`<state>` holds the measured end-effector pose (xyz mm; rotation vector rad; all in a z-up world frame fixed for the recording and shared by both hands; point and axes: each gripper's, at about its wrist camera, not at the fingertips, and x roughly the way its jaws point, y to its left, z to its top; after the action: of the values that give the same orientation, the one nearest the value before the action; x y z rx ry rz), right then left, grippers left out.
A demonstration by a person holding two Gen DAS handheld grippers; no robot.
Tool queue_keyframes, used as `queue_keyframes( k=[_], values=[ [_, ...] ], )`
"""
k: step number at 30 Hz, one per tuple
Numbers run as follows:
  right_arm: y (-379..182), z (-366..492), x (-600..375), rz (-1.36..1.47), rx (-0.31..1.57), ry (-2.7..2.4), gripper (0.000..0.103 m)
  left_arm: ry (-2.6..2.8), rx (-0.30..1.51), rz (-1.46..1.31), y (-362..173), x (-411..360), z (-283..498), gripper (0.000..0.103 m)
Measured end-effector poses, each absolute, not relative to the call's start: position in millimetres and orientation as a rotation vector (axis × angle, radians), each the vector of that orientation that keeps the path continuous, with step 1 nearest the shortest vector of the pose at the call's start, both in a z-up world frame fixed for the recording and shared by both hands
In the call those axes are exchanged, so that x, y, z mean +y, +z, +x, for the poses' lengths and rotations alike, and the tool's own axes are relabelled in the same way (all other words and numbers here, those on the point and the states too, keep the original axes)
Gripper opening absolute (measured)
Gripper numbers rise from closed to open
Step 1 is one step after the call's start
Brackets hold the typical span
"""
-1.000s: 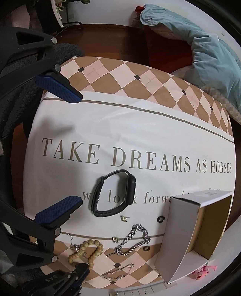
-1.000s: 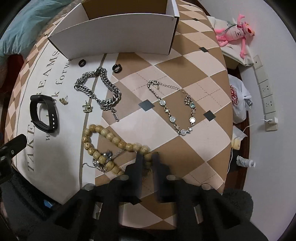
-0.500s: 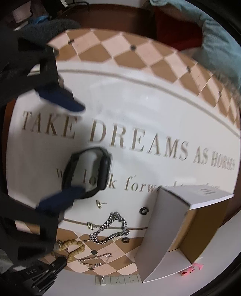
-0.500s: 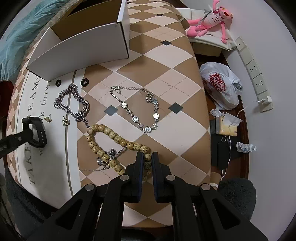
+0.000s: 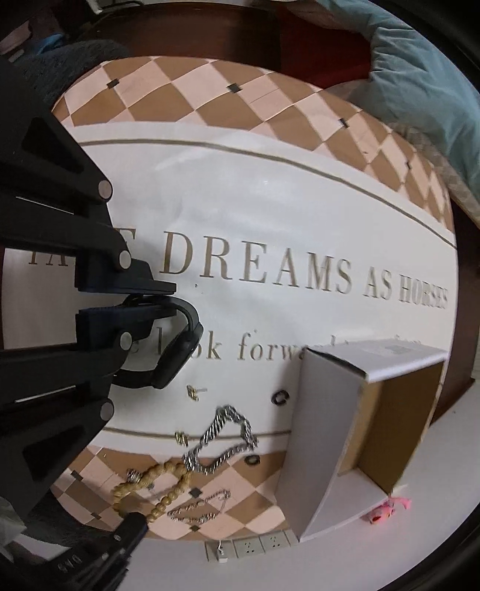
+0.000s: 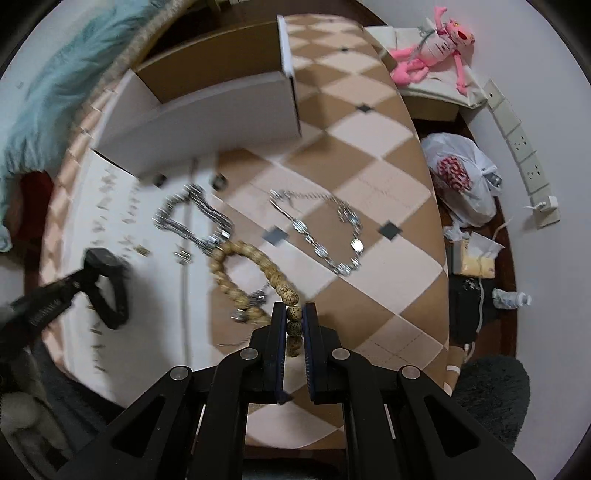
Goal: Organize jewelry
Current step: 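Grasp the wooden bead bracelet with the right gripper while the left gripper grasps the black watch band, then lower the bead bracelet and watch band into the white box and open both grippers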
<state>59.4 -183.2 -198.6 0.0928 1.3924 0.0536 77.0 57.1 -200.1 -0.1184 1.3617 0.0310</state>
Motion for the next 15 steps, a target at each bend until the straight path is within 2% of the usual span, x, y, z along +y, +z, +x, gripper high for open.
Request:
queue_keyframes(
  k=[5,15],
  values=[
    [-161.6,67.7,-177.8,0.131,1.326,0.110,0.009,-0.014,1.300,-0.107,-165.0,54.8,73.4,0.002],
    [-66.4,127.9,-177.7,0.146,1.142,0.220,0.009,-0.076,1.188,-0.134,-112.2,30.9,134.1,0.002]
  ],
)
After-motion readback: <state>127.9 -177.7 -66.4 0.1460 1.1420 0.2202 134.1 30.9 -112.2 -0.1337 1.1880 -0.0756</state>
